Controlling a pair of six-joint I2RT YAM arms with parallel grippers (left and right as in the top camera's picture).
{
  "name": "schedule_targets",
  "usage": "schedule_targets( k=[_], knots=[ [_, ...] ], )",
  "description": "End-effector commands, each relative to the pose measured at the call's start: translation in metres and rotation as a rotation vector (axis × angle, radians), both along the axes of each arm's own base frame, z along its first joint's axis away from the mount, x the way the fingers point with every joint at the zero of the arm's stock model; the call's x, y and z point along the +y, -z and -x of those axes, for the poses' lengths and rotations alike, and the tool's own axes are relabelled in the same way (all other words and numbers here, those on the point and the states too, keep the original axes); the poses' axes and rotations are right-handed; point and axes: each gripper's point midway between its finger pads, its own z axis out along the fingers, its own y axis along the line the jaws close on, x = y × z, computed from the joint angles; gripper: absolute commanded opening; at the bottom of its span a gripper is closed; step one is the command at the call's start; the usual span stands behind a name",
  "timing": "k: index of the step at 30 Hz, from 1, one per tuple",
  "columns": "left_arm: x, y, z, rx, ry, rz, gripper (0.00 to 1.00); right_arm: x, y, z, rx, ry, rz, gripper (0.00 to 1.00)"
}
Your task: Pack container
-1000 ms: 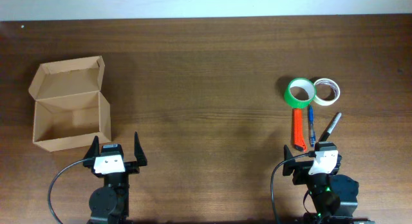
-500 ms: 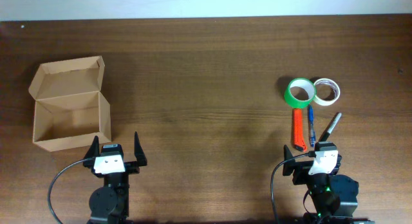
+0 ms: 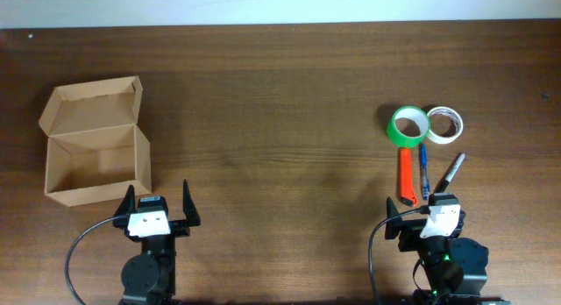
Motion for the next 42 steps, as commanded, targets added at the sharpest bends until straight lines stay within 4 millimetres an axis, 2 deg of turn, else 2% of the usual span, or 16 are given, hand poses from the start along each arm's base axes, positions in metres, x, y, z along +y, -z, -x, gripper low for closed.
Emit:
schedule_targets(
  k=[1, 29, 38, 42],
  knots=[
    [0.000, 0.002, 0.000, -0.001, -0.003, -0.008, 1.00, 0.000, 0.002, 0.000, 0.000, -0.002, -0.002, 0.99],
    [0.000, 0.001, 0.000, -0.003, -0.002, -0.007, 0.99, 0.000, 0.002, 0.000, 0.000, -0.002, -0.002, 0.99],
    [-0.025, 0.004, 0.002, 0.045, 0.142, 0.036, 1.00, 0.000, 0.001, 0.000, -0.001, 0.001, -0.001, 0.99],
    [-0.032, -0.012, 0.006, 0.067, 0.185, 0.038, 1.00, -0.001, -0.001, -0.001, -0.010, 0.018, -0.024, 0.99]
  ],
)
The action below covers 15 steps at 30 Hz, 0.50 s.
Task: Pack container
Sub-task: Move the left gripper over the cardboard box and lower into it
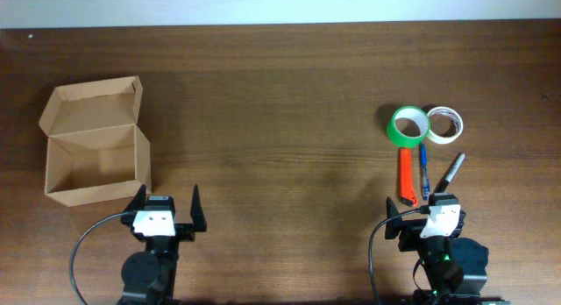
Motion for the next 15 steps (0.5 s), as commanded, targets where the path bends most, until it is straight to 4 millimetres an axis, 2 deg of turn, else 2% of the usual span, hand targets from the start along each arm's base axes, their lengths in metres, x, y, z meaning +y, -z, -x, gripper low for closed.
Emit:
schedule_targets(
  k=[1, 4, 7, 10, 12, 15],
  knots=[
    [-0.011, -0.028, 0.003, -0.015, 0.066, 0.021, 1.00, -0.001, -0.001, -0.001, -0.006, 0.029, -0.056, 0.99],
    [-0.012, -0.060, 0.001, -0.027, 0.066, 0.022, 1.00, -0.001, -0.006, -0.001, -0.011, 0.057, -0.133, 0.99],
    [-0.013, -0.086, -0.008, 0.009, 0.067, 0.018, 1.00, -0.002, -0.012, -0.002, -0.031, 0.057, -0.132, 0.99],
    [-0.023, -0.099, -0.023, 0.087, 0.111, 0.018, 1.00, -0.001, -0.006, -0.002, -0.017, 0.057, -0.134, 0.99],
    [-0.038, -0.107, -0.039, 0.154, 0.181, 0.027, 1.00, 0.000, 0.003, 0.001, 0.020, 0.053, -0.138, 0.99],
    [-0.050, -0.121, -0.056, 0.174, 0.233, 0.038, 1.00, 0.000, -0.002, 0.001, 0.012, 0.064, -0.170, 0.99]
  ],
)
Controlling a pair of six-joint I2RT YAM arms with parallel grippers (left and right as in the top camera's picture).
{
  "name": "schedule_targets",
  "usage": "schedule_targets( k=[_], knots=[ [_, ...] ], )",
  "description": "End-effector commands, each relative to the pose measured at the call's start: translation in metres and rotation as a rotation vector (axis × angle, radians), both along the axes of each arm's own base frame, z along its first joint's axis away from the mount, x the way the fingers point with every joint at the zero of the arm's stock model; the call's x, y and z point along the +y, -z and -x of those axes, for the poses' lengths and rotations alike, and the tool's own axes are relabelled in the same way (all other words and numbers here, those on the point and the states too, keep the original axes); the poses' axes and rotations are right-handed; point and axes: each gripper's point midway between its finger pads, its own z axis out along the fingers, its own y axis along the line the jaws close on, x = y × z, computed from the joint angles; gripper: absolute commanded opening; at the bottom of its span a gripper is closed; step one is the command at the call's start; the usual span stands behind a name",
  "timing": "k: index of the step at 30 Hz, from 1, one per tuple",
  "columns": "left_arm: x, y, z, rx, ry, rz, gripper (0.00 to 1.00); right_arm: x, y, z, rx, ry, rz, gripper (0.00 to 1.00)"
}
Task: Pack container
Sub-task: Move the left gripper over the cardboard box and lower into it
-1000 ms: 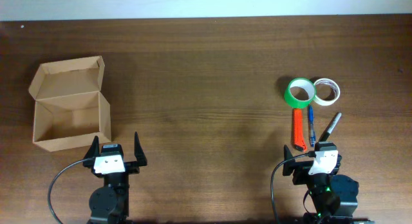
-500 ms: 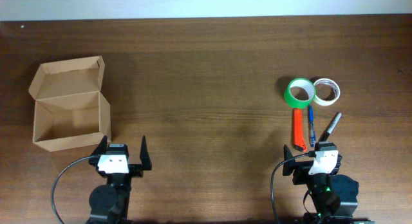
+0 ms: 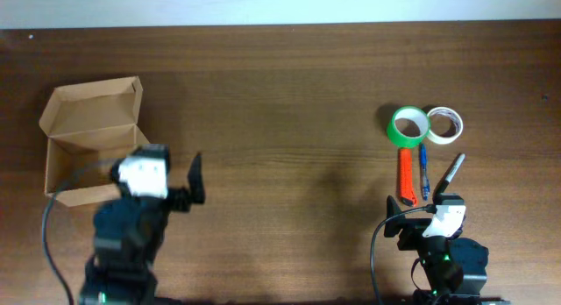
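Note:
An open cardboard box (image 3: 92, 156) stands at the left, its lid flap folded back. My left gripper (image 3: 166, 178) is raised and blurred beside the box's front right corner, open, with one dark finger (image 3: 195, 178) showing and nothing between its fingers. At the right lie a green tape roll (image 3: 408, 125), a white tape roll (image 3: 444, 124), an orange cutter (image 3: 406, 175), a blue pen (image 3: 423, 172) and a black marker (image 3: 450, 170). My right gripper (image 3: 436, 207) sits low, just in front of these items; its fingers are not clearly seen.
The brown wooden table (image 3: 280, 95) runs to a pale wall at the far edge. Black cables loop from both arm bases at the near edge. The box and the small items lie far apart, with bare wood between them.
My left arm has risen and swung left and away from me, so its gripper is now beside the box's front right corner. The right arm has barely shifted.
At first both arms rested at the near edge, the left gripper open in front of the box. Then the left gripper had turned slightly to the right. Now it is raised against the box's right side. The box and the items have stayed in place.

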Motion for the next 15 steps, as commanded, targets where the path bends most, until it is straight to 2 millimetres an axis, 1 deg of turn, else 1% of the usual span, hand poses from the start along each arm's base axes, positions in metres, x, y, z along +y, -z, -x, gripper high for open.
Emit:
schedule_targets(
  k=[1, 3, 4, 5, 7, 9, 10, 12, 13, 15],
  knots=[
    [-0.022, -0.020, -0.020, 0.022, 0.102, 0.036, 1.00, 0.000, -0.008, 0.000, -0.016, 0.020, -0.053, 0.99],
    [-0.024, -0.031, -0.030, 0.016, 0.105, 0.036, 1.00, 0.000, -0.024, 0.001, -0.050, 0.022, -0.060, 0.99],
    [-0.024, -0.036, -0.034, 0.011, 0.106, 0.027, 1.00, 0.000, -0.035, 0.002, -0.069, 0.022, -0.056, 0.99],
    [-0.025, -0.040, -0.039, 0.010, 0.108, 0.013, 1.00, -0.001, -0.049, 0.003, -0.094, 0.024, -0.048, 0.99],
    [-0.026, -0.044, -0.047, 0.020, 0.118, -0.024, 1.00, -0.005, -0.077, 0.005, -0.126, 0.048, -0.037, 0.99],
    [-0.027, -0.044, -0.055, 0.056, 0.129, -0.057, 1.00, -0.011, -0.098, 0.006, -0.114, 0.070, 0.001, 0.99],
    [-0.025, -0.042, -0.062, 0.111, 0.125, -0.081, 1.00, -0.013, -0.115, 0.001, -0.063, 0.062, 0.058, 0.99],
    [-0.022, -0.040, -0.070, 0.168, 0.117, -0.095, 1.00, -0.017, -0.135, -0.009, -0.006, 0.061, 0.102, 0.99],
    [-0.017, -0.039, -0.076, 0.202, 0.104, -0.095, 1.00, -0.025, -0.157, -0.020, 0.028, 0.092, 0.125, 0.99],
    [-0.008, -0.039, -0.084, 0.246, 0.083, -0.104, 1.00, -0.034, -0.188, -0.035, 0.052, 0.132, 0.146, 0.99]
  ],
)
